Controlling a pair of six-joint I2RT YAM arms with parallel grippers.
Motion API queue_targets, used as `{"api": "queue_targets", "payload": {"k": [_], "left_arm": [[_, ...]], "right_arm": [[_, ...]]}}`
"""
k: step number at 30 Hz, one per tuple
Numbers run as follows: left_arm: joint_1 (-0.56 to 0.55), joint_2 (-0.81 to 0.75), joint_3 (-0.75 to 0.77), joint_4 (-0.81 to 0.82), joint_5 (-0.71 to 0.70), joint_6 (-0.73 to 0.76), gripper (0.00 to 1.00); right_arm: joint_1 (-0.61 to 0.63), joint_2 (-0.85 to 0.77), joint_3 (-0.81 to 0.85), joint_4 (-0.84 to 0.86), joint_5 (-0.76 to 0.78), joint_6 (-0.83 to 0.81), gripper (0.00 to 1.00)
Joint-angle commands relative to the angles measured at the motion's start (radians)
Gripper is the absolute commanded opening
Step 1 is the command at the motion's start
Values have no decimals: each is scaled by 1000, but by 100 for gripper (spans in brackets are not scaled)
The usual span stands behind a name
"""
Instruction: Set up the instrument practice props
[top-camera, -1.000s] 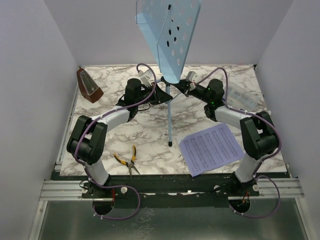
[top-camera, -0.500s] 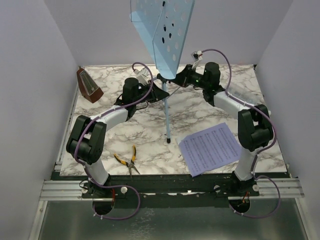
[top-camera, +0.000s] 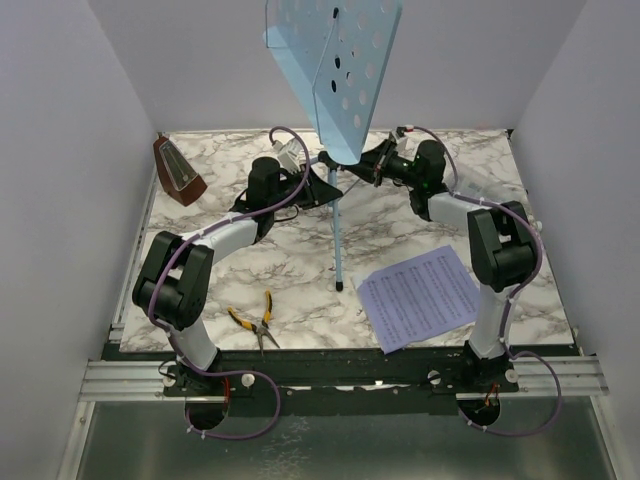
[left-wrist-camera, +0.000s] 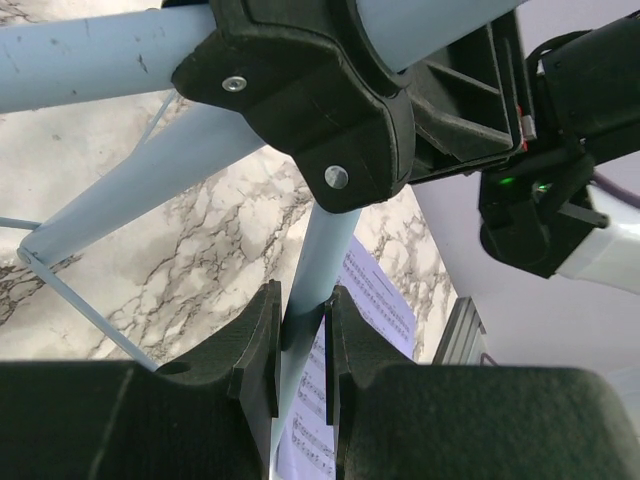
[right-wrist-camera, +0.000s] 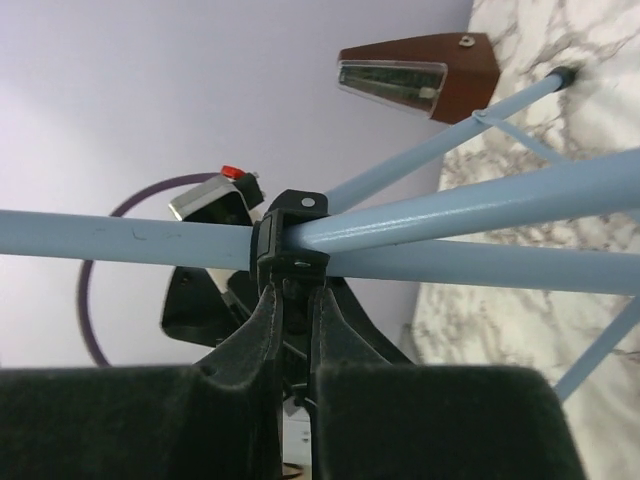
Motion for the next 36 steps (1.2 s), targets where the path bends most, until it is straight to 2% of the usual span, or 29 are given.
{"api": "queue_targets", "payload": {"k": [1, 3, 5, 9, 11, 15, 19, 22, 25, 29, 33, 36], "left_arm": [[-8, 5, -48, -163, 25, -39, 0], [-8, 8, -48, -163, 27, -43, 0], [-8, 9, -46, -161, 32, -47, 0], [-8, 7, -49, -161, 23, -39, 0], [-8, 14, -47, -161, 33, -47, 0], [-8, 12, -48, -159, 31, -49, 0], [-8, 11, -48, -160, 34, -52, 0], [-9, 10, -49, -159, 30, -50, 0], [-8, 14, -49, -158, 29, -50, 0], [-8, 19, -51, -158, 29, -50, 0], [-8, 24, -51, -158, 29, -49, 0], [-9, 29, -49, -158, 30, -47, 0]], "right_arm": [[-37, 102, -112, 150, 14, 296, 6], [-37, 127, -127, 242, 3, 354, 12], [-37, 133, -139, 294, -8, 355, 23], [-40, 86, -205, 373, -26, 242, 42], [-43, 34, -218, 271, -38, 99, 53], [-43, -97, -216, -76, 13, -236, 62], [-34, -231, -191, -376, 151, -538, 70], [-11, -286, -154, -486, 224, -753, 72], [-11, -265, -80, -604, 215, -866, 73], [-9, -230, -4, -654, 209, -820, 73], [-9, -201, 6, -502, 107, -658, 70], [-11, -174, 23, -441, 91, -565, 66]]}}
